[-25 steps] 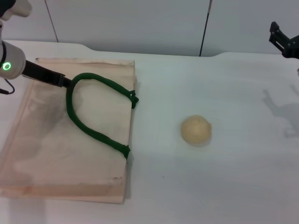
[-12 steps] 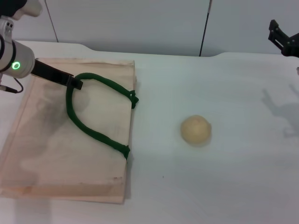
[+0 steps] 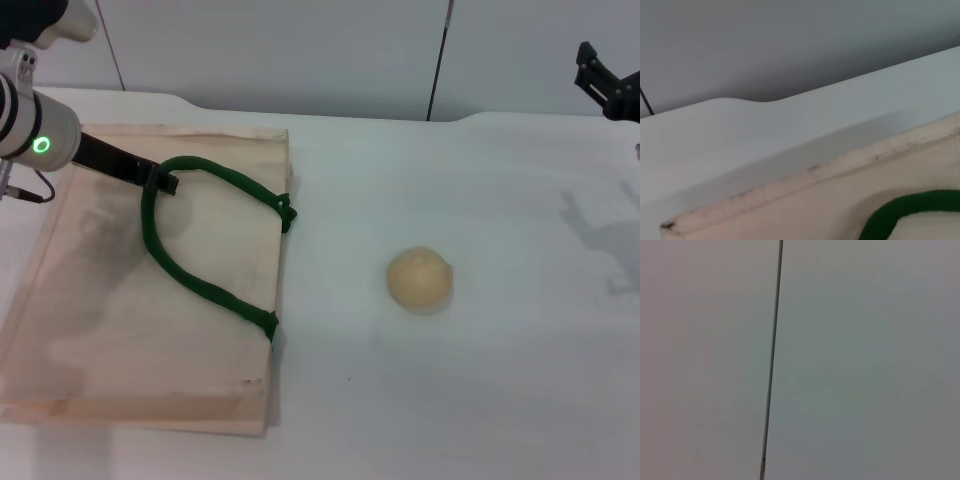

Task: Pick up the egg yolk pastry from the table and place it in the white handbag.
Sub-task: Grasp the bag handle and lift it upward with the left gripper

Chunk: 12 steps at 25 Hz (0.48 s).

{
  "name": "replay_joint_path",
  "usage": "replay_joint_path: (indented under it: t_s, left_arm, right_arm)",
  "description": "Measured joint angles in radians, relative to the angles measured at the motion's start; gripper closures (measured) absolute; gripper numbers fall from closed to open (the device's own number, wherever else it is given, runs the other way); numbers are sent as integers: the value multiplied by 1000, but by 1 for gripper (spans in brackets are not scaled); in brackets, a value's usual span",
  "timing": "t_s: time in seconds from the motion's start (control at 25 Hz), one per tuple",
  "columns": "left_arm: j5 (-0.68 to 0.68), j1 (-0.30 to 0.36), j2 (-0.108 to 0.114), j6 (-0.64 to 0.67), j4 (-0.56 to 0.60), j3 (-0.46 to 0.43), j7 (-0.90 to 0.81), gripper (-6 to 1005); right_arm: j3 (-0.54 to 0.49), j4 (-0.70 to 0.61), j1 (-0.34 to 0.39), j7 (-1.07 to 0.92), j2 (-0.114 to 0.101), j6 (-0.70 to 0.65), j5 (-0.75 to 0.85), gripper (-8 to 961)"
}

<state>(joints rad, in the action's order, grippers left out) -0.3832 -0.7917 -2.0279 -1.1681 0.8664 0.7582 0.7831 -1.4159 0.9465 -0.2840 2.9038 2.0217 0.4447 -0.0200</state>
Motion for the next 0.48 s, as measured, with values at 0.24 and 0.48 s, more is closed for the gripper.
replay_joint_path:
  t_s: [0.24,0.48]
  left_arm:
    - [0,2,0,1,0,1,21,595]
    - [-1,1,1,20,-27,1,37,727]
  right_arm:
    - [0,0,2,0,0,1,0,120]
    - [2,1,2,0,0,6,1,120]
